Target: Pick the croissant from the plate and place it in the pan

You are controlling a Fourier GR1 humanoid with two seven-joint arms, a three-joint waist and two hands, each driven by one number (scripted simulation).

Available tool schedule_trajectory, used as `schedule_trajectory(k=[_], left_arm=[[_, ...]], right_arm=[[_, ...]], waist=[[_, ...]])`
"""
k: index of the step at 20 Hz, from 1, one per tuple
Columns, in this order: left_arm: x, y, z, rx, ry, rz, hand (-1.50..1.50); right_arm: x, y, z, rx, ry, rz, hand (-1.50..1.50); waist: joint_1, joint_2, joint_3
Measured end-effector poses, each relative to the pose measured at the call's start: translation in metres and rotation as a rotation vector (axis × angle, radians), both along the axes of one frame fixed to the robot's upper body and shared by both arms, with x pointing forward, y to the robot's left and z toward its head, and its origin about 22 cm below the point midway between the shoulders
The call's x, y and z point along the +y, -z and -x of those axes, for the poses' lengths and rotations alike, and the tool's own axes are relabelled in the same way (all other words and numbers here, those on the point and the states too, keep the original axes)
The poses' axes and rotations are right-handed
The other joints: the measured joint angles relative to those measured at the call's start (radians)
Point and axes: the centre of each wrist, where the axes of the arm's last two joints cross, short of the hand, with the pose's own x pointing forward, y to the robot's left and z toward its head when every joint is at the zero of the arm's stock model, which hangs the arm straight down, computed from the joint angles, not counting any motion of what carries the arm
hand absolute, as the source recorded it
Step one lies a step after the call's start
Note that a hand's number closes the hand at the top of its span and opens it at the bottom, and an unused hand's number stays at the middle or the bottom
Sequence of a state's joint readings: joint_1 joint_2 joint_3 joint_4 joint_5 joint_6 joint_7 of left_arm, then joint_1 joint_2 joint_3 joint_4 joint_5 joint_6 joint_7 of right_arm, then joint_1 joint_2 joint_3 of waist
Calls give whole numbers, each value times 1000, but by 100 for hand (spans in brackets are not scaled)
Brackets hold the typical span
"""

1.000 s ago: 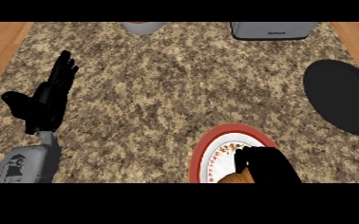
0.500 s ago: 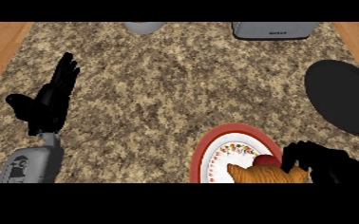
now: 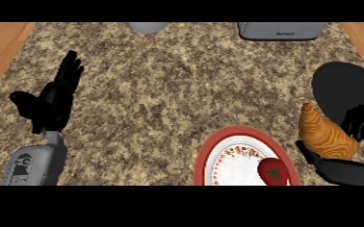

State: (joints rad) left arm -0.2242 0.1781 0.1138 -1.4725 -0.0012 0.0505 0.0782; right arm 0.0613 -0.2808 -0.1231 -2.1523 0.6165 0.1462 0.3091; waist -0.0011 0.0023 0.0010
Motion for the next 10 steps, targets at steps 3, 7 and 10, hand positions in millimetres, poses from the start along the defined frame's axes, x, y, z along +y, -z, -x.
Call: schedule_trajectory(k=[3, 7, 10], left_arm=[[9, 1, 1, -5, 1, -1, 0], [5, 3, -2, -7, 13, -3, 0], [-1, 0, -3, -12, 18, -2, 0]], right_arm=[[-40, -3, -21, -14, 42, -17, 150], [-95, 6, -51, -20, 112, 11, 150], [-129, 19, -67, -23, 159, 62, 150]], waist=[[3, 0, 0], [12, 3, 0], [21, 5, 1]])
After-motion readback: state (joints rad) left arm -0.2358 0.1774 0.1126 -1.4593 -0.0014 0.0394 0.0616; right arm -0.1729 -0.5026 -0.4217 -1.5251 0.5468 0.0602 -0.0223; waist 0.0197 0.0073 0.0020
